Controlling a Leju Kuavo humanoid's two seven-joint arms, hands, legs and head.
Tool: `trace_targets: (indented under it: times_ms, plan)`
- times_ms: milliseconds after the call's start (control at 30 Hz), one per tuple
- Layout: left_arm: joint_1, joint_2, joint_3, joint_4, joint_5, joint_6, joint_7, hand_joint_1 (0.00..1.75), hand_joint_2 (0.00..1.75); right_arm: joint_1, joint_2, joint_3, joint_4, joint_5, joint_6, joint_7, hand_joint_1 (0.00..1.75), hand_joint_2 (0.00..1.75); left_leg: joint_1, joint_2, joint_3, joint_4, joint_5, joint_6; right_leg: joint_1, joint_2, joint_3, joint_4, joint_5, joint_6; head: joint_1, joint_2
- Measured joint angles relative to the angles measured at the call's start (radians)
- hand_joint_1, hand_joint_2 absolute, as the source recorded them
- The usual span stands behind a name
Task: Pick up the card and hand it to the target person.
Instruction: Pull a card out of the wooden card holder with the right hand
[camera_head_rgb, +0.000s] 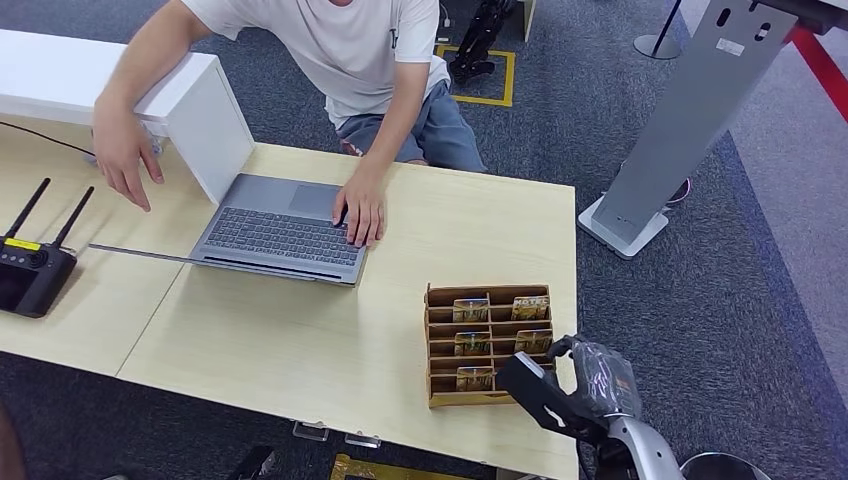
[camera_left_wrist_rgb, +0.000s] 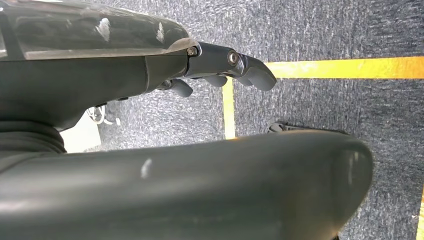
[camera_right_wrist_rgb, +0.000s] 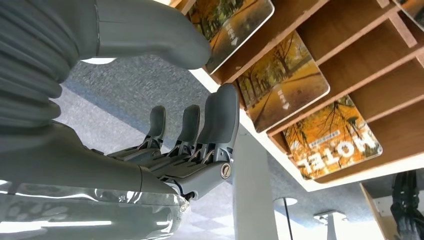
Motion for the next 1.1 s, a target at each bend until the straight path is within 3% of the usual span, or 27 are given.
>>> trace_targets:
  times_ms: [333, 1100]
  plan:
    - [0.0, 0.0, 0.0, 0.0, -0.001, -0.006, 0.0, 0.0, 0.0, -0.003, 0.008, 0.007, 0.027, -0.01, 0.002, -0.007, 1.05, 1.75, 0.0, 0.0, 0.0, 0.0, 0.0, 0.0, 0.0, 0.0, 0.0, 0.0, 0.0, 0.0, 0.0, 0.0]
    - [0.0, 0.0, 0.0, 0.0, -0.011, -0.007, 0.003, 0.0, 0.0, -0.013, 0.014, 0.016, 0.05, -0.022, 0.002, -0.013, 0.88, 1.75, 0.0, 0.0, 0.0, 0.0, 0.0, 0.0, 0.0, 0.0, 0.0, 0.0, 0.0, 0.0, 0.0, 0.0]
